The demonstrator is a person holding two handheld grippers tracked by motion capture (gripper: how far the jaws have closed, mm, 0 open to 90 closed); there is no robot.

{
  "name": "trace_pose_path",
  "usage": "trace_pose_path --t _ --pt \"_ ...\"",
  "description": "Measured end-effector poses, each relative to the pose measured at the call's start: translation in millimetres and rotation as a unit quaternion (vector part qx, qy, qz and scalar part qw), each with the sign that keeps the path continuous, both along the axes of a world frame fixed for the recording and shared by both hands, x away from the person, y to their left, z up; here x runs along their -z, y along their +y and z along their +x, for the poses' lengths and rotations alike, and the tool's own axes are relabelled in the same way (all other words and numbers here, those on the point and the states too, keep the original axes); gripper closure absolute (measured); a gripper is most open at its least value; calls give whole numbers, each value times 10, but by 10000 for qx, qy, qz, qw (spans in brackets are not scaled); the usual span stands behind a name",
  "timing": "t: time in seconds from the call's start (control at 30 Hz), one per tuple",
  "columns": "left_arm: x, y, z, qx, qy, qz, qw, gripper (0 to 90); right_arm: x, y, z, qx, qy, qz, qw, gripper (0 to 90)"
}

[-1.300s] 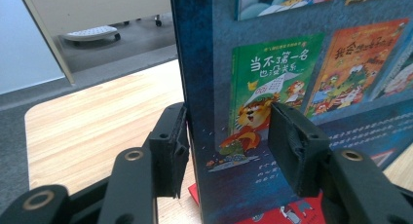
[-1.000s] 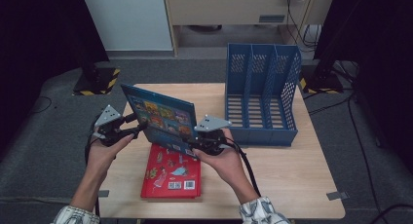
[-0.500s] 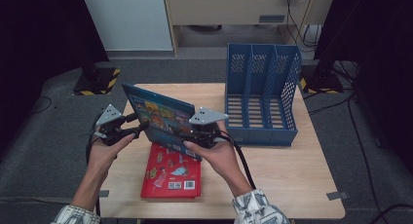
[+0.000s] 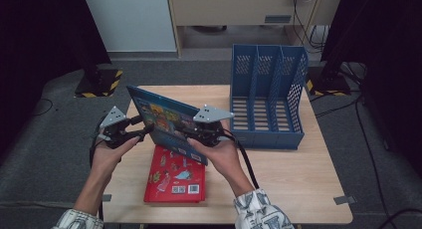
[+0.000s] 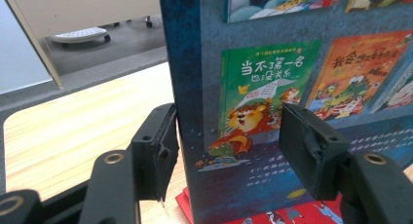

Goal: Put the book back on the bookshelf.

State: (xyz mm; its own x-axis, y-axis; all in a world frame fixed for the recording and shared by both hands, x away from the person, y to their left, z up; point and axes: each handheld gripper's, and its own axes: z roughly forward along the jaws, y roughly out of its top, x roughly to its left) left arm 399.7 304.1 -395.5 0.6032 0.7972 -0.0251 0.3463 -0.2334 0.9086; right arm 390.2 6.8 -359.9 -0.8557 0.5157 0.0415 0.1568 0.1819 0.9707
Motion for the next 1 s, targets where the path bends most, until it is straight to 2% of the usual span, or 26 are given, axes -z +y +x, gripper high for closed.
trace_pose_path --t 0.43,0.63,0.7,0.73,0.8,0.83,0.93,0.97,1.0 --pt "-1 -15 17 -11 31 -11 10000 366 23 10 74 -60 -14 242 9997 767" --pt "10 -12 25 11 42 -60 10000 333 26 10 74 -164 -84 234 9996 806" --pt "31 -15 16 -64 56 -42 10000 258 17 16 50 -67 -118 205 9997 822" --pt "75 -4 -17 -196 32 29 9998 240 19 7 58 -50 -79 250 9996 824" --pt "105 15 -40 -248 38 81 9997 221 26 -18 74 -6 -31 305 9995 826" --pt "194 66 -90 -369 86 150 9992 210 27 -35 82 37 15 346 9994 827" --pt "366 177 -155 -633 212 179 9976 186 25 -88 105 148 104 465 9988 828" --pt "366 177 -155 -633 212 179 9976 179 23 -113 117 186 141 523 9984 829" --pt "429 214 -171 -724 246 182 9969 179 23 -113 117 186 141 523 9984 829"
